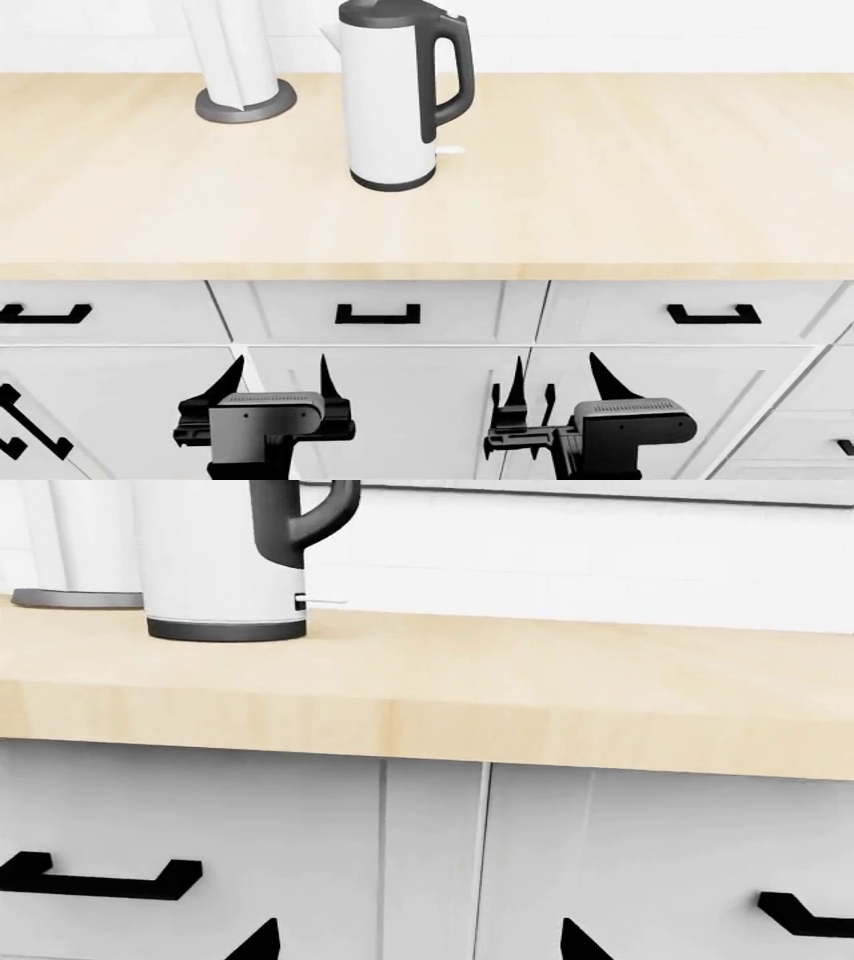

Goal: Press down the lever to turn on the electric kettle.

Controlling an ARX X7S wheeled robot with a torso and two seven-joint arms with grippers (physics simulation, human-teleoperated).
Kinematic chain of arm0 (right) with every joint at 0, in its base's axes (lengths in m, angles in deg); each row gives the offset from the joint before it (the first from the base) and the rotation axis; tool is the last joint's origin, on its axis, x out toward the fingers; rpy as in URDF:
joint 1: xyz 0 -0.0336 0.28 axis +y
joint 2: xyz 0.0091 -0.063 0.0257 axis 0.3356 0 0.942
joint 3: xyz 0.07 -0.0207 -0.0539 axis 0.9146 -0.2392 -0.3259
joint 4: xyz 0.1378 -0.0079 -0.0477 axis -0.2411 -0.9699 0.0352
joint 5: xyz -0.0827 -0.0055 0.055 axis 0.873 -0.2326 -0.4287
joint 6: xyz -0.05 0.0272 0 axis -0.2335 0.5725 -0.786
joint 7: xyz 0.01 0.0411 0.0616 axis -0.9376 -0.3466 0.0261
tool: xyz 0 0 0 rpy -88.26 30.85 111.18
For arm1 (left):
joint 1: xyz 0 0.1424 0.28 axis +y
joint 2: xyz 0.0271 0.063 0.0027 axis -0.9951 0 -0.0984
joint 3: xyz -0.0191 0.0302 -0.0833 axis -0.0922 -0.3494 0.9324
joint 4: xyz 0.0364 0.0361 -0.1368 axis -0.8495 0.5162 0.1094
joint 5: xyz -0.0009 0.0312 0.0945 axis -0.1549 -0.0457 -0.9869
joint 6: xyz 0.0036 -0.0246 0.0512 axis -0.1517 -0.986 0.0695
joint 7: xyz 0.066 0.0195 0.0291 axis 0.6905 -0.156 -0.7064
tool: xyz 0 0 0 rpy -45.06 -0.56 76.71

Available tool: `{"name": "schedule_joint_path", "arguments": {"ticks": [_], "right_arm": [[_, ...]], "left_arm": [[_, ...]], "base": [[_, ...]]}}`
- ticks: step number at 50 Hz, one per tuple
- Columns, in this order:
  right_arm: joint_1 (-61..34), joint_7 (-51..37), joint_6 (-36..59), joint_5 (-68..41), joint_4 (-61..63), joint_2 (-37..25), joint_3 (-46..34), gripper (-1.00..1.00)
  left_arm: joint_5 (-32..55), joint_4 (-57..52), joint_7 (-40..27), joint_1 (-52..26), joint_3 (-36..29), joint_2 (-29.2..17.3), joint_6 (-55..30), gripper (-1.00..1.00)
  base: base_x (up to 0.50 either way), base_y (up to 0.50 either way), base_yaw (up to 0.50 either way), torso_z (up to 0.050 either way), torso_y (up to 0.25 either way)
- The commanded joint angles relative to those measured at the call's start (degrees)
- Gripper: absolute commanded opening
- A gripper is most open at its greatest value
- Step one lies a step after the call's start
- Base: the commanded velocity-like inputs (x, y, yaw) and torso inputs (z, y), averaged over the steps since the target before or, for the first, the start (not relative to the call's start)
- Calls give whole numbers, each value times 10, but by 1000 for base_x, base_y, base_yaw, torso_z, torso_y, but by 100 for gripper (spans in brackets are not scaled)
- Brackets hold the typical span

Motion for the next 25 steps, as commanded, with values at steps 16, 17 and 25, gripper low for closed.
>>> {"name": "schedule_joint_path", "arguments": {"ticks": [16,17,25], "right_arm": [[10,-14,153,-85,269,-39,13,100],[4,-17,168,-93,288,-39,16,100],[-45,-45,235,-127,346,-33,30,100]], "left_arm": [[-43,-301,-59,49,-2,-39,-197,100],[-48,-324,-60,47,-1,-42,-215,100],[-69,-397,-58,6,-5,-57,-319,100]], "base": [[0,0,0,20,0],[0,0,0,0,0],[0,0,0,0,0]]}}
